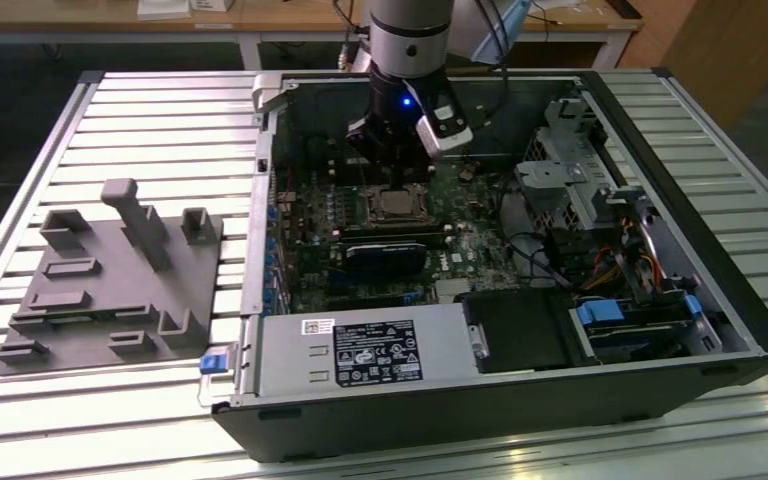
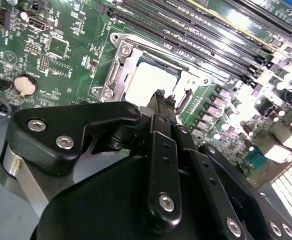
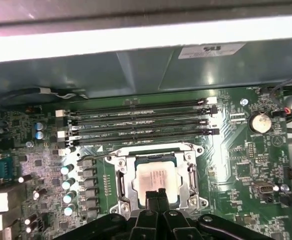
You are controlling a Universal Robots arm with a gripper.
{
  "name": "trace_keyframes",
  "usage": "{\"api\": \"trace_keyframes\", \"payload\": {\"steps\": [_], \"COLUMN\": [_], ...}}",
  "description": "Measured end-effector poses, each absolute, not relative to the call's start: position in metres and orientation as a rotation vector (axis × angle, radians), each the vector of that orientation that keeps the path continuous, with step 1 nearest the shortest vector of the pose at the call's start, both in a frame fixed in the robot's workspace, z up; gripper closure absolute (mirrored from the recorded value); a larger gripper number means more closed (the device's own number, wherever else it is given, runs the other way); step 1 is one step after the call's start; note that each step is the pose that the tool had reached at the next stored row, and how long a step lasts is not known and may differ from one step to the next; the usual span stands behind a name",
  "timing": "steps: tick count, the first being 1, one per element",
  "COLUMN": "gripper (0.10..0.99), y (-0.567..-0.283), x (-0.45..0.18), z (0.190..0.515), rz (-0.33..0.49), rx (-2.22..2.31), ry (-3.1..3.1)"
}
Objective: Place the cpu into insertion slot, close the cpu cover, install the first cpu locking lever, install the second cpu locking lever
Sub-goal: 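Close the cpu cover, then install the first cpu locking lever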
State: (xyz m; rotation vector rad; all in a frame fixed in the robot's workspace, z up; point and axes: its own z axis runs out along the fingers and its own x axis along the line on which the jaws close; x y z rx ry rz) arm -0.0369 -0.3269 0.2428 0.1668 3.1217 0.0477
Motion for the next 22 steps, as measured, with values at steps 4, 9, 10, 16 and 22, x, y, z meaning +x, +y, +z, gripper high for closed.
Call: {"api": "trace_keyframes", "payload": {"steps": [4, 9, 10, 16, 22], "gripper": [0.98, 0.98, 0.98, 0.98, 0.98], "y": [-0.3269, -0.3269, -0.3268, -0.3268, -0.3269], "x": [-0.0369, -0.0369, -0.0369, -0.0369, -0.037], "z": [0.2492, 0.2495, 0.2495, 0.2498, 0.2506], "rz": [0.047, 0.047, 0.047, 0.047, 0.046], "rx": [0.167, 0.167, 0.167, 0.167, 0.167], "ry": [3.122, 3.122, 3.122, 3.122, 3.122]}}
